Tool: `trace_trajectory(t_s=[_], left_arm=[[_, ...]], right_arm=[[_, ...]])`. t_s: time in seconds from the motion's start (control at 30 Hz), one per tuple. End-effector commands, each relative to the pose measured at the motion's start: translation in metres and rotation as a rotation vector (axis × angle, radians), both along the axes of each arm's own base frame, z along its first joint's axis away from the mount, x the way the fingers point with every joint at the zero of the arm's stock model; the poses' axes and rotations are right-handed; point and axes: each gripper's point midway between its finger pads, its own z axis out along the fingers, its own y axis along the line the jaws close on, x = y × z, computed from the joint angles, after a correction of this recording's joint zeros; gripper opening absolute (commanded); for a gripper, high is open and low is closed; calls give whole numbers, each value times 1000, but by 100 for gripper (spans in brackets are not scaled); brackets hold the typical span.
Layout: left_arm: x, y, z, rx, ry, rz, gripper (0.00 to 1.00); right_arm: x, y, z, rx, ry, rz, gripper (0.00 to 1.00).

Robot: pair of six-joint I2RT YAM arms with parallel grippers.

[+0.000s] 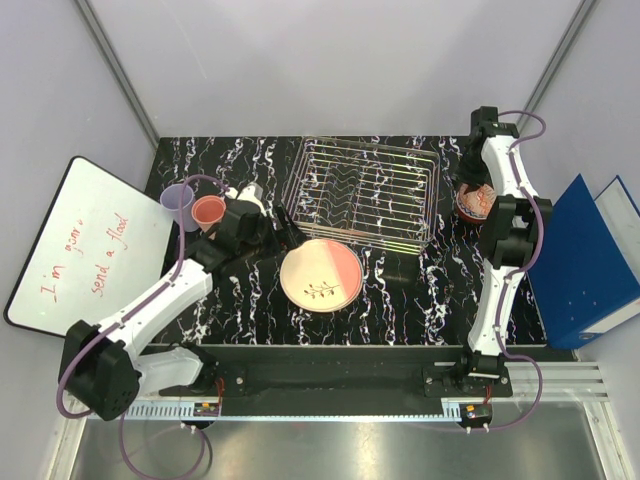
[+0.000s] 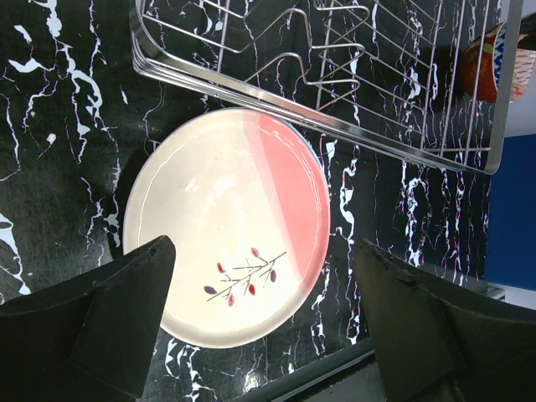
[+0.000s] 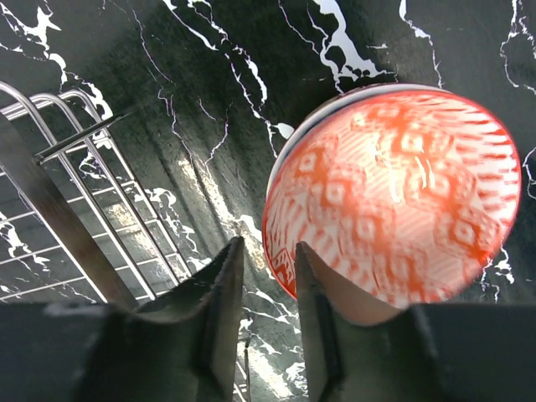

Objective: Unload the mixed dishes from the dish rack
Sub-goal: Place the bowl at the center of the board, then reset both arms

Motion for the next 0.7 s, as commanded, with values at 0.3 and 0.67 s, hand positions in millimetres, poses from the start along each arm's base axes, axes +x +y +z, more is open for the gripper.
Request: trace_trajectory(t_s=[0.3, 0.67], left_arm=[[6, -3, 11, -2, -45, -12, 91], [7, 2, 27, 35, -66, -16, 97]], right_arm=[[9, -9, 48, -34, -121, -44, 53], [-4, 77, 241, 32, -643, 85, 64]])
